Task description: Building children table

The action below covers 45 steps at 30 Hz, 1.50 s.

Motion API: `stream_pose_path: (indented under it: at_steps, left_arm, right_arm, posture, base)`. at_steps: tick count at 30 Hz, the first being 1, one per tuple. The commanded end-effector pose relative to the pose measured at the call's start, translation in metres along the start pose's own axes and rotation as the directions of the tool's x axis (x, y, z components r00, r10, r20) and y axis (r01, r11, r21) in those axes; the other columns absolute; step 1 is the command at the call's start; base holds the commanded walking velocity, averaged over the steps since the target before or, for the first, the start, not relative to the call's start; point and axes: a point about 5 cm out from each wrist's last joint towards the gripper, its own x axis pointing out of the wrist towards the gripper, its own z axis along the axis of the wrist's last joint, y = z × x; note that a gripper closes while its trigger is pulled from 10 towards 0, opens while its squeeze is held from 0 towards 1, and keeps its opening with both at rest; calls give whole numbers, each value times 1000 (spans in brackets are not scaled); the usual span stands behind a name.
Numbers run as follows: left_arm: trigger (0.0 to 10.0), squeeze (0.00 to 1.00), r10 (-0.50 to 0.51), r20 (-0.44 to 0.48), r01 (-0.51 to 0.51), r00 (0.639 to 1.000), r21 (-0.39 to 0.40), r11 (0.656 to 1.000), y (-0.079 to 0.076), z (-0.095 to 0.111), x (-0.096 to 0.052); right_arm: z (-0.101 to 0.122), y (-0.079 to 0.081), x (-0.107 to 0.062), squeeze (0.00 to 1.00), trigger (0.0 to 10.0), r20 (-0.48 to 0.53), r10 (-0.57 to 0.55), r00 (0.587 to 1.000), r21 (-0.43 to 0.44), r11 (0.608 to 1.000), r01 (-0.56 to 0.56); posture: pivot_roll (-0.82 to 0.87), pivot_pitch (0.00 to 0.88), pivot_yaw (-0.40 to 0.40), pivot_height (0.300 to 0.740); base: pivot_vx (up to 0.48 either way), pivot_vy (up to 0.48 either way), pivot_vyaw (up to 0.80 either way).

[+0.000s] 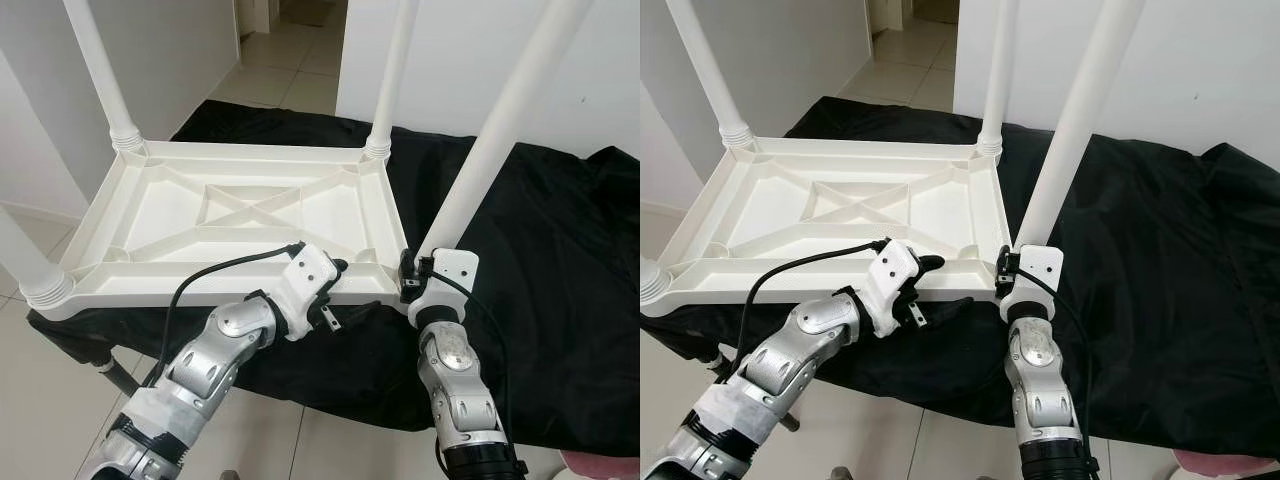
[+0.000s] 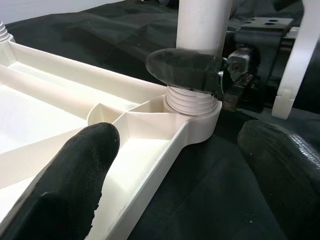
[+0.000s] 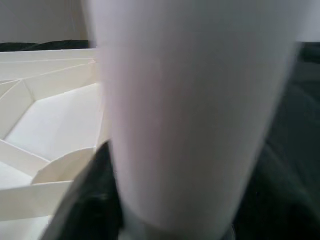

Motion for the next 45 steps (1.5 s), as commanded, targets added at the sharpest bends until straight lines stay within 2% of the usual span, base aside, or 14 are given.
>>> stream_pose_path:
  at_steps: [1,11,12,13,20,25,29,33,34,35,36,38,39,45]
  left_arm:
    - [10000,0,-29,-2,29,1000,7,1000,-1,2,0]
    - [10000,0,15,-10,-15,1000,17,1000,3,2,0]
    - [10000,0,34,-17,-34,999,25,999,4,2,-1]
    - [10000,0,46,-17,-46,999,37,998,4,3,-3]
    - [10000,0,31,-20,-30,999,46,998,3,2,-6]
    - [10000,0,10,11,-11,1000,43,999,3,5,-5]
    - [10000,0,10,13,-11,1000,45,999,4,5,-5]
    - [10000,0,11,12,-11,1000,34,999,4,6,-3]
    - [10000,0,11,13,-11,1000,39,999,4,6,-3]
    - [10000,0,11,13,-11,1000,39,999,4,6,-3]
    - [10000,0,12,13,-12,1000,47,999,3,7,-2]
    - [10000,0,12,13,-13,1000,49,999,3,7,-2]
    - [10000,0,11,10,-11,1000,52,999,4,7,-2]
    - [10000,0,15,-9,-14,1000,75,997,8,8,-2]
  right_arm:
    - [-1,9,-4,1000,10000,-15,4,1000,68,998,-3]
    - [8,15,-4,1000,10000,44,89,995,91,991,-93]
    - [10,10,-3,337,10000,55,108,993,96,989,-113]
    - [12,5,-1,0,10000,68,138,988,87,986,-143]
    - [13,-12,4,0,10000,77,288,955,35,956,-291]
    - [15,-37,13,0,10000,46,495,868,-66,868,-492]
    - [16,-39,15,0,10000,35,534,845,-69,844,-531]
    - [15,-40,20,0,10000,-6,646,763,-59,762,-645]
    - [13,-40,23,0,5412,-15,659,752,-62,750,-658]
    - [13,-40,23,0,5412,-15,659,752,-62,750,-658]
    - [11,-40,26,0,3255,-27,672,740,-64,738,-672]
    - [10,-40,27,0,3255,-31,675,737,-63,734,-676]
    - [5,-41,28,0,0,-52,688,723,-61,721,-690]
    - [-1,-43,28,0,0,-64,704,707,-24,708,-706]
  posture:
    - [-59,0,-17,740]
    - [-53,0,-23,740]
    - [-51,0,-27,740]
    - [-48,0,-31,740]
    - [-50,0,-40,740]
    - [-52,0,-57,740]
    - [-52,0,-57,740]
    - [-54,0,-56,740]
    - [-52,0,-47,740]
    - [-52,0,-47,740]
    - [-52,0,-41,740]
    - [-52,0,-41,740]
    - [-50,0,-35,740]
    - [-50,0,-28,740]
  base:
    - [0,0,0]
    - [0,0,0]
    - [0,0,0]
    - [0,0,0]
    - [0,0,0]
    - [0,0,0]
    - [0,0,0]
    - [0,0,0]
    - [0,0,0]
    - [0,0,0]
    - [0,0,0]
    - [0,0,0]
    - [0,0,0]
    - [0,0,0]
